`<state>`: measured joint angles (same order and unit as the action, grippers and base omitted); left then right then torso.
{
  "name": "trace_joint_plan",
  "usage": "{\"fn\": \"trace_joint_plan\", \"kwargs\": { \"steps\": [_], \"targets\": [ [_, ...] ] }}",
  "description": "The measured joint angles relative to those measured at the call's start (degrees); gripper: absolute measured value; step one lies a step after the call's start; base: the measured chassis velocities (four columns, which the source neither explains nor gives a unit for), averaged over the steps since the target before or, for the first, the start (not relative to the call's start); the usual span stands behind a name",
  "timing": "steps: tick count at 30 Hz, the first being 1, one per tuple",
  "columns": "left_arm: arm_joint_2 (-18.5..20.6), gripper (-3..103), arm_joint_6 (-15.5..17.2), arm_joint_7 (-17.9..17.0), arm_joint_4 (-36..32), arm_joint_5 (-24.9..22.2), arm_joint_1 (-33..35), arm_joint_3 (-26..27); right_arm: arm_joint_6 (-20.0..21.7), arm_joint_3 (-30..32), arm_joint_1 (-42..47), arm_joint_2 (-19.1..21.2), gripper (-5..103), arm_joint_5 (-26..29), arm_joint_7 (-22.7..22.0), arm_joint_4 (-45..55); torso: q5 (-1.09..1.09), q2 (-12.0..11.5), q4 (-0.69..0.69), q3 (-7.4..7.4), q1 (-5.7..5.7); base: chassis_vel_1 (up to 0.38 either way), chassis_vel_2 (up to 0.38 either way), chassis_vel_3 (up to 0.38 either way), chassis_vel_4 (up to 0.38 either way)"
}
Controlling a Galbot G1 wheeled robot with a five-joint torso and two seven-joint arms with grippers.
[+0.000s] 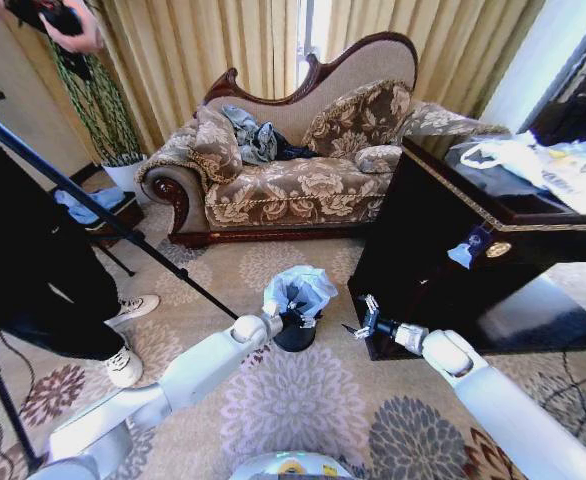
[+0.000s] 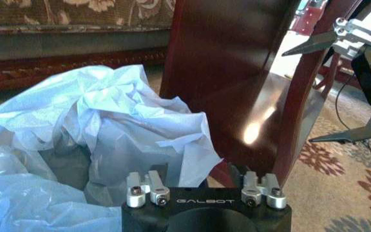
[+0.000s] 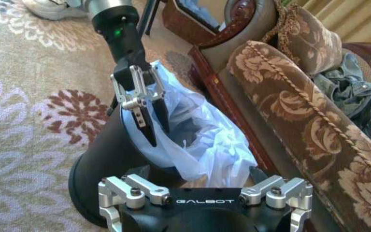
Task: Place a garbage bag over the trash bin.
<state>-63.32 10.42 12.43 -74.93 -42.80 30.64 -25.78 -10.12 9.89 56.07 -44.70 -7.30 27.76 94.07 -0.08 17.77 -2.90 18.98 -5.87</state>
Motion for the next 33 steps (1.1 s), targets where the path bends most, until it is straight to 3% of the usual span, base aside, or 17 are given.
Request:
{"fn": "trace_joint_plan", "kwargs": {
  "steps": [2, 5, 6, 8, 10, 11, 15, 21, 33],
  "targets": [
    [-0.3, 56, 0.8, 0.2, 0.3, -0.1, 0.0, 0.1, 0.0, -0.3, -0.2, 0.0, 100, 0.1, -0.6, 0.0, 0.0, 0.0, -0.01, 0.0, 0.0, 0.0, 0.0, 0.0, 0.0],
    [-0.3, 51, 1.2, 0.2, 0.5, -0.3, 0.0, 0.1, 0.0, -0.3, -0.4, 0.0, 100, 0.1, -0.9, -0.1, 0.0, 0.0, -0.01, 0.0, 0.0, 0.0, 0.0, 0.0, 0.0],
    [-0.3, 41, 1.5, 0.2, 0.6, -0.5, 0.1, 0.1, 0.0, -0.5, -0.5, -0.1, 100, 0.2, -1.2, -0.1, 0.0, 0.0, -0.01, 0.0, 0.0, 0.0, 0.0, 0.0, 0.0],
    [-0.3, 41, 1.6, 0.1, 0.6, -0.5, 0.1, 0.1, 0.0, -0.5, -0.6, -0.2, 100, 0.2, -1.4, -0.2, 0.0, 0.0, 0.0, 0.0, 0.0, 0.0, 0.0, 0.0, 0.0],
    [-0.3, 30, 1.9, -0.3, 0.7, -0.7, 0.2, 0.1, 0.0, -0.6, -0.7, -0.4, 100, 0.3, -2.0, -0.4, 0.0, 0.0, 0.0, 0.0, 0.0, 0.0, 0.0, 0.0, 0.0],
    [-0.3, 30, 1.9, -0.3, 0.7, -0.7, 0.2, 0.1, 0.0, -0.6, -0.7, -0.4, 100, 0.3, -2.0, -0.4, 0.0, 0.0, 0.0, 0.0, 0.0, 0.0, 0.0, 0.0, 0.0],
    [-0.3, 8, 2.1, -1.1, 0.7, -1.6, 0.2, 0.3, -0.3, -0.7, -0.9, -0.5, 100, 0.3, -2.8, -0.8, -0.01, 0.0, -0.01, 0.0, 0.0, 0.0, 0.0, 0.0, 0.0],
    [-0.5, 0, 1.6, -1.7, 0.9, -2.3, 0.2, 0.8, -0.5, -0.8, -0.5, -0.6, 100, 0.3, -3.8, -0.8, -0.01, 0.0, -0.01, 0.0, 0.0, 0.0, 0.0, 0.0, 0.0],
    [-0.2, 0, 1.4, -1.4, -3.0, -1.4, 0.9, -0.5, -0.6, -0.9, -0.1, -0.9, 100, -0.1, -5.1, -0.3, -0.01, 0.0, -0.01, 0.0, 0.0, 0.0, 0.0, 0.0, 0.0]
  ]
}}
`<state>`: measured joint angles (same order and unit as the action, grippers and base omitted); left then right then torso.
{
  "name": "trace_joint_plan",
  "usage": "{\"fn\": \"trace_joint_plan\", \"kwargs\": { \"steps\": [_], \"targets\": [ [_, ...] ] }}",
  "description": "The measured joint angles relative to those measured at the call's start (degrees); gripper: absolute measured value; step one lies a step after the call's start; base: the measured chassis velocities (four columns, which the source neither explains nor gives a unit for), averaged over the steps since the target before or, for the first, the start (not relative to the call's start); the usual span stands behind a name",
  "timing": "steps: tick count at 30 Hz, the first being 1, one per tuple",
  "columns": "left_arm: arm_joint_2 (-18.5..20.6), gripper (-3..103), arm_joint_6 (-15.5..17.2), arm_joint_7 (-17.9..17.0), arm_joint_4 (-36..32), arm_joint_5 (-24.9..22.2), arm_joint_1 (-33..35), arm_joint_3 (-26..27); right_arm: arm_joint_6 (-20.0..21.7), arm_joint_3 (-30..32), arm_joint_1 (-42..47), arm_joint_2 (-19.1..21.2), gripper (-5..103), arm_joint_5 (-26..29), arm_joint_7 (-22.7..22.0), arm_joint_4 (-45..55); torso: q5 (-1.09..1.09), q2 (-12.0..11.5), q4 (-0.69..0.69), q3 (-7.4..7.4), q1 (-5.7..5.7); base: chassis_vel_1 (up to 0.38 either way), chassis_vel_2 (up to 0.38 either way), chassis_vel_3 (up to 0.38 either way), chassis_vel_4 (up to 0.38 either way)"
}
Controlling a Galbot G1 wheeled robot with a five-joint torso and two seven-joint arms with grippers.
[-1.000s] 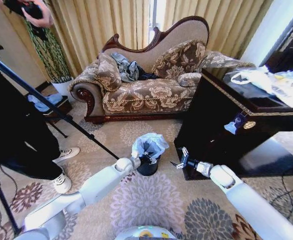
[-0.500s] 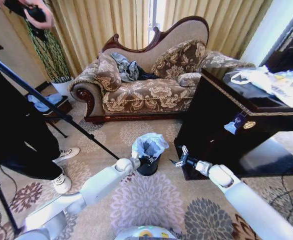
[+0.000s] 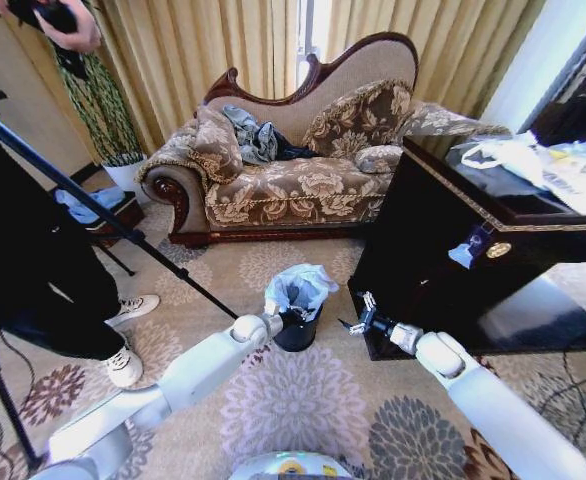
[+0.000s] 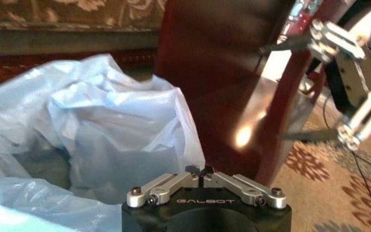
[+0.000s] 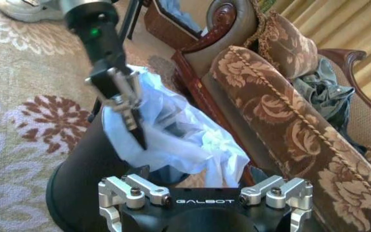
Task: Place a garbage bag over the trash bin.
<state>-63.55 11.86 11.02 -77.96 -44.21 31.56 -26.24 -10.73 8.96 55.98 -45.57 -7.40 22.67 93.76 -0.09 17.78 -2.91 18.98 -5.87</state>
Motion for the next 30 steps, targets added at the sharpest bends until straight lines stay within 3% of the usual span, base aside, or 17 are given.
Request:
{"fn": "trace_joint_plan", "kwargs": {
  "steps": [10, 18, 22, 26, 30],
  "targets": [
    [-0.2, 0, -0.2, 0.3, 0.0, 2.5, 1.8, -2.8, 0.2, 0.2, -0.1, 0.1, 100, 0.5, -1.5, 1.4, -0.01, 0.0, 0.0, 0.0, 0.0, 0.0, 0.0, 0.0, 0.0],
    [2.0, 0, -0.2, -0.2, -1.2, 2.6, 3.1, -2.0, 0.5, -3.1, -1.4, -1.2, 100, 7.0, -2.6, 5.4, -0.02, 0.0, 0.0, 0.0, 0.0, 0.0, 0.0, 0.0, 0.0],
    [3.5, 0, -0.1, -0.3, -1.8, 2.6, 3.8, -1.3, 1.8, -7.1, -3.4, -3.2, 100, 10.4, -3.0, 6.6, -0.03, 0.0, -0.01, 0.0, 0.0, 0.0, 0.0, 0.0, 0.0],
    [4.0, 0, -0.2, -0.4, -1.9, 2.6, 4.0, -0.9, 1.8, -10.9, -6.9, -5.8, 101, 9.4, -3.1, 4.4, -0.03, 0.0, 0.0, 0.0, 0.0, 0.0, 0.0, 0.0, 0.0],
    [4.3, 0, -0.9, -0.5, -1.7, 2.6, 4.3, -0.2, 1.8, -17.5, -15.1, -10.7, 95, 6.9, -2.6, -1.3, -0.02, 0.0, 0.01, 0.0, 0.0, 0.0, 0.0, 0.0, 0.0]
  ]
}}
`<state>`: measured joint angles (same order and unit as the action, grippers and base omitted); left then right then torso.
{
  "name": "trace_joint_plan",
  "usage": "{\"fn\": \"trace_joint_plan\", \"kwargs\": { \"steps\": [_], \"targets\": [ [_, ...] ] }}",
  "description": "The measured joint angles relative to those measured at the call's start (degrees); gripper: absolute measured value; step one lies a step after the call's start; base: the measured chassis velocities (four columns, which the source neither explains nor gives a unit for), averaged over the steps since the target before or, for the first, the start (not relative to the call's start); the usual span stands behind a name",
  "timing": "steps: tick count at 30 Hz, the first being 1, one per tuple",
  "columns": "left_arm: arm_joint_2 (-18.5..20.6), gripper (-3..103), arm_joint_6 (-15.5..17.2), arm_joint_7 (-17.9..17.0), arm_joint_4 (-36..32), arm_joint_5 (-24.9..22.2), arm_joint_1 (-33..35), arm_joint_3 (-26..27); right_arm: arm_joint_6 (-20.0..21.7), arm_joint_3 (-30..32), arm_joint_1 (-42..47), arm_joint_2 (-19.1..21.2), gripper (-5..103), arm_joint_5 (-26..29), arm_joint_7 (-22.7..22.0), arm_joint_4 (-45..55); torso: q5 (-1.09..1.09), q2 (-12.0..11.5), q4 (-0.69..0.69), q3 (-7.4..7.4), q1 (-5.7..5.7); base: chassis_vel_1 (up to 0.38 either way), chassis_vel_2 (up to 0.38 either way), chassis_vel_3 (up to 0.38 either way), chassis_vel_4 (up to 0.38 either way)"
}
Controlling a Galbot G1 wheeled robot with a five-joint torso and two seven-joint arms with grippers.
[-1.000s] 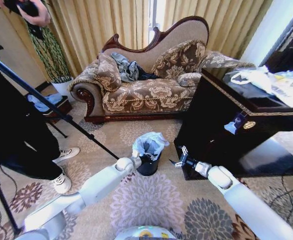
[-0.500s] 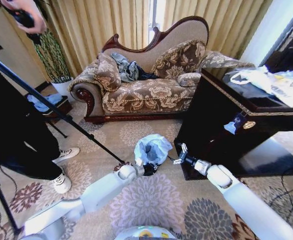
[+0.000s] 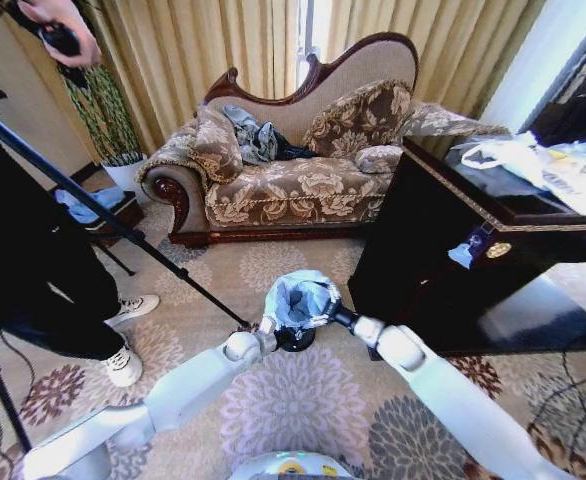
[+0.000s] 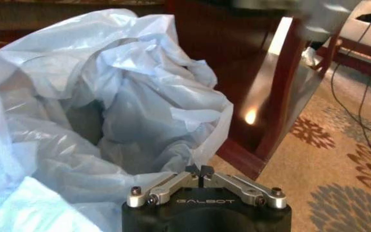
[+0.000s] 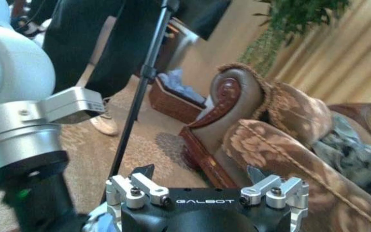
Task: Place a garbage bag over the trash bin.
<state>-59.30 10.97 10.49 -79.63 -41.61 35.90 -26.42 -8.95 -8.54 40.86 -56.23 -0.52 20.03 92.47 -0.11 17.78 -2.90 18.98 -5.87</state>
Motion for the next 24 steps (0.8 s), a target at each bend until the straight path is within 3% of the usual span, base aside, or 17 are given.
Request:
{"fn": "trace_joint_plan", "kwargs": {
  "steps": [7, 12, 13, 14, 16, 19, 24],
  "targets": [
    [0.4, 0, -0.4, -0.4, 0.0, 0.0, 0.9, 1.5, 0.1, -7.5, -10.8, -5.2, 82, -1.1, 3.2, -10.5, -0.02, 0.0, 0.0, 0.0, -0.01, 0.0, 0.0, 0.0, 0.0],
    [0.8, 0, -1.0, -0.2, -0.3, 0.2, 1.6, 2.2, 0.4, -9.6, -16.8, -6.7, 60, -2.0, 7.4, -16.2, -0.01, 0.0, 0.01, 0.0, 0.0, 0.0, 0.0, 0.0, 0.0],
    [0.7, 0, -1.1, -0.2, -0.3, 0.2, 1.6, 2.2, 0.5, -9.9, -17.2, -6.7, 60, -2.1, 7.7, -16.6, -0.01, 0.0, 0.01, 0.0, 0.0, 0.0, 0.0, 0.0, 0.0],
    [0.3, 0, -1.3, -0.2, -0.1, 0.2, 1.6, 2.3, 0.8, -10.3, -18.0, -6.8, 49, -3.0, 8.6, -17.7, 0.0, 0.0, -0.01, 0.01, -0.01, 0.0, 0.0, 0.0, 0.0],
    [0.2, 0, -1.4, -0.2, -0.1, 0.3, 1.6, 2.3, 0.9, -10.4, -18.3, -6.9, 49, -3.8, 9.0, -18.4, 0.01, 0.0, -0.02, 0.0, -0.01, 0.0, 0.0, 0.0, 0.0],
    [0.2, 0, -1.9, -0.2, 0.3, 0.6, 1.9, 2.7, 1.3, -10.7, -19.8, -7.7, 33, -6.7, 10.5, -20.4, 0.02, 0.0, -0.02, 0.0, -0.01, 0.0, 0.0, 0.0, 0.0],
    [0.2, 0, -2.7, -0.2, 0.5, 1.0, 2.8, 3.3, 1.5, -11.0, -21.3, -8.4, 17, -8.4, 11.6, -22.1, 0.01, 0.0, 0.0, 0.0, 0.0, 0.0, 0.0, 0.0, 0.0]
  ]
}}
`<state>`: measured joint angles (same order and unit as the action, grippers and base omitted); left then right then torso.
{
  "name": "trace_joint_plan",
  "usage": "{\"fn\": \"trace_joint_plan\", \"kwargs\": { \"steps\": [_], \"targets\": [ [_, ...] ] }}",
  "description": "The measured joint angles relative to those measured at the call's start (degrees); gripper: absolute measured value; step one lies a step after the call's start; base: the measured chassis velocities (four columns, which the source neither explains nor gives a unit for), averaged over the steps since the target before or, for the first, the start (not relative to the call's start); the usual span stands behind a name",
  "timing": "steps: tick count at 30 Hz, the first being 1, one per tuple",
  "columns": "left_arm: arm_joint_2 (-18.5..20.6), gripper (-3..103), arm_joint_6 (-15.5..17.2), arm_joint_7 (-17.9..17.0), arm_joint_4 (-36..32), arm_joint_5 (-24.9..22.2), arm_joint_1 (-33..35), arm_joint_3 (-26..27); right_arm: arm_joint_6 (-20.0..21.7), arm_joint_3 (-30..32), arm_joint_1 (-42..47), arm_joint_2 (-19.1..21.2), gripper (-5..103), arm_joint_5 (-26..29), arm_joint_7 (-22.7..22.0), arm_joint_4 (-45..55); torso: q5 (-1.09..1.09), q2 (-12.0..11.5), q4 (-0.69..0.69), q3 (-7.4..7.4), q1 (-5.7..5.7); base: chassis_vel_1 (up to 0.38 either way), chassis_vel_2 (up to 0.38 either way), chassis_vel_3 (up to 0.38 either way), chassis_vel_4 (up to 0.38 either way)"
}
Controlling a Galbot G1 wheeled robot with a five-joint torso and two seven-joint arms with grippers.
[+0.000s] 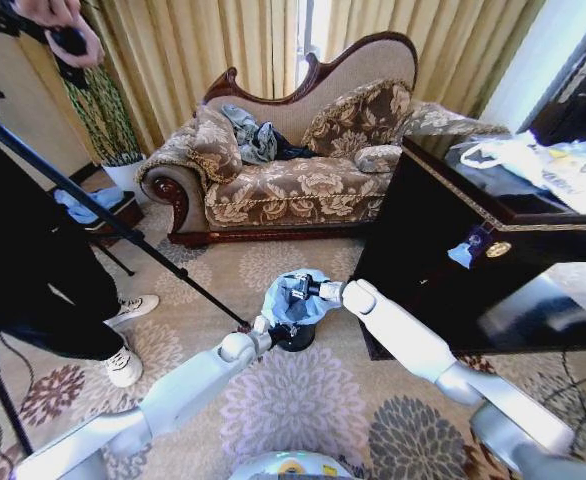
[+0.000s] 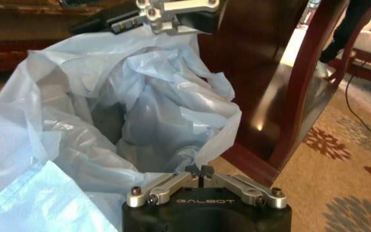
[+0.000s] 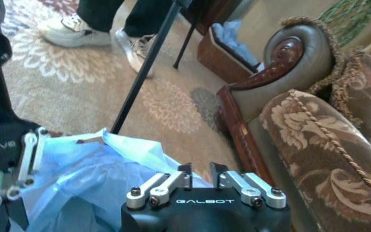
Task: Place a garbage bag over the trash bin.
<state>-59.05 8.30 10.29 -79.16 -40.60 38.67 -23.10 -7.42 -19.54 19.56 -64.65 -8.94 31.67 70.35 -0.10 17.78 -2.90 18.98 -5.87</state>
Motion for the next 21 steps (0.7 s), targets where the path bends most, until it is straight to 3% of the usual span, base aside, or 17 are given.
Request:
{"fn": "trace_joint_plan", "kwargs": {
  "steps": [1, 2, 3, 13, 21],
  "targets": [
    [0.0, 0, -0.1, 0.0, -0.1, 0.1, 0.3, 0.1, 0.2, -0.1, -0.5, -0.1, 17, -0.2, 0.6, -0.4, 0.0, 0.0, 0.0, 0.0, 0.0, 0.0, 0.0, 0.0, 0.0],
    [-0.1, 0, -0.3, 0.0, -0.1, 0.2, 0.6, 0.4, 0.5, -0.4, -1.0, -0.2, 7, -0.3, 1.3, -0.7, 0.0, 0.0, 0.0, 0.0, 0.0, 0.0, 0.0, 0.0, 0.0],
    [-0.2, 0, -0.4, 0.0, -0.1, 0.3, 0.9, 0.6, 0.6, -0.5, -1.3, -0.2, 2, -0.3, 1.9, -0.8, 0.01, 0.0, -0.01, 0.0, 0.0, 0.0, 0.0, 0.0, 0.0],
    [-0.4, 0, -1.7, -0.4, -0.5, 0.5, 4.0, 3.2, 0.9, 1.0, -1.4, 2.4, 0, 0.8, 3.0, -0.1, 0.0, 0.0, -0.02, -0.01, 0.01, 0.0, 0.0, 0.0, 0.0],
    [0.0, 0, -2.5, -0.3, -0.9, 0.6, 4.9, 4.1, 3.9, -0.1, -0.9, 2.7, 0, 0.4, 3.0, 0.2, 0.01, 0.0, 0.0, 0.0, 0.0, 0.0, 0.0, 0.0, 0.0]
  ]
}}
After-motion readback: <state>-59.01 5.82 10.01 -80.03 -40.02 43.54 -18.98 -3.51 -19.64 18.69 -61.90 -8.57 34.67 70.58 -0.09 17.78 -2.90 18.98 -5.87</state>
